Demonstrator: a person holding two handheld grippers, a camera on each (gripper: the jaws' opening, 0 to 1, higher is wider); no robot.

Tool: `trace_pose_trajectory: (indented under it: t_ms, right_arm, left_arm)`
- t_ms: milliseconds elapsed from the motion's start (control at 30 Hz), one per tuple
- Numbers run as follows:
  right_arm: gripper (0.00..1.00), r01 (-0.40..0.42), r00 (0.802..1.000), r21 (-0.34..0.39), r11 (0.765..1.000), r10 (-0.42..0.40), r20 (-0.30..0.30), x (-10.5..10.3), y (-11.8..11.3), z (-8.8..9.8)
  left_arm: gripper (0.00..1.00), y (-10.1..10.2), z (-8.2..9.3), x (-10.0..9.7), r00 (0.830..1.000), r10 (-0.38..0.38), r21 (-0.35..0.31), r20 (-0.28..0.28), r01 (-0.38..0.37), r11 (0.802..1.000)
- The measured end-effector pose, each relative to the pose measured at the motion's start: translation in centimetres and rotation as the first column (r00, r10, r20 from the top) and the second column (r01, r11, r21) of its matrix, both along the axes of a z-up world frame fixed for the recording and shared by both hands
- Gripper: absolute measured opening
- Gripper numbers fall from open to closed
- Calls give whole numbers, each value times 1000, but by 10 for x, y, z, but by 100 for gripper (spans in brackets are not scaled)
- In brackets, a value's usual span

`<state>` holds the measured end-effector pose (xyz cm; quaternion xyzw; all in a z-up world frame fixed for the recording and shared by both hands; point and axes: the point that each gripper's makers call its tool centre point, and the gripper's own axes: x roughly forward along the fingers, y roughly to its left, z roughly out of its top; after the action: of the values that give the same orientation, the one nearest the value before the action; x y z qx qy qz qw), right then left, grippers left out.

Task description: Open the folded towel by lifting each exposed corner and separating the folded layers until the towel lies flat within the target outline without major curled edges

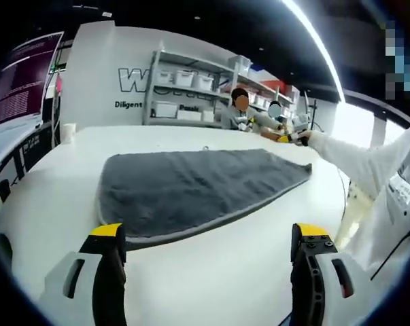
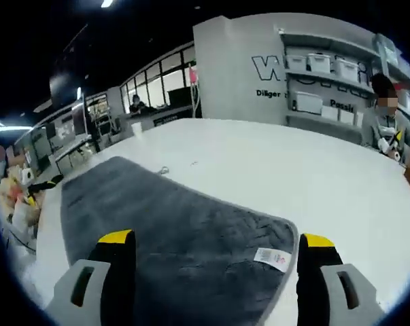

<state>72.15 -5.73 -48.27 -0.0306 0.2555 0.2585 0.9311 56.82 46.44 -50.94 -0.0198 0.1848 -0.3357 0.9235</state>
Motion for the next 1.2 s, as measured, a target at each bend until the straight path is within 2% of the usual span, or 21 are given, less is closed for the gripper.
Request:
trace_pose_trajectory:
  t_ms: [100, 233, 400, 467, 500, 633, 833, 1000, 1100, 1200]
  right_arm:
    - [100, -71, 996, -15, 997, 72, 43, -27, 8, 23]
    - [100, -116, 990, -21, 993, 118, 81, -61, 15, 44]
    - [100, -136, 984, -22, 990, 138, 110, -107, 15, 55]
    - [100, -134, 985, -24, 991, 136, 108, -115, 14, 54]
    - [100, -130, 985, -27, 991, 132, 109, -130, 14, 53]
    - [100, -108, 988, -35, 994, 111, 109, -161, 14, 47]
    - [100, -82, 990, -51, 995, 87, 114, -194, 12, 40]
    - [100, -49, 991, -59, 997, 56, 119, -214, 14, 31]
    - [100, -17, 993, -91, 996, 27, 115, -218, 11, 19]
    - [100, 7, 995, -85, 996, 1, 98, -218, 8, 8]
  left_arm:
    - [99, 1, 1, -1, 1000, -3, -2, 7, 3, 1000]
    - [99, 4, 2, -2, 1000, -6, -4, 17, 6, 1000]
    - [99, 3, 2, -7, 1000, -18, -6, 21, 18, 1000]
    - [100, 3, 1, -8, 1000, -18, -5, 17, 18, 1000]
    - [100, 5, 1, -10, 1000, -17, -3, 18, 17, 1000]
    - [100, 7, 3, -11, 1000, -18, -4, 25, 18, 1000]
    - [100, 5, 4, -15, 999, -27, -10, 28, 27, 1000]
    - [100, 11, 6, -20, 999, -22, -11, 33, 23, 1000]
    - [100, 15, 2, -20, 1000, -17, -4, 21, 17, 1000]
    - [100, 18, -1, -20, 1000, -16, -2, 12, 16, 1000]
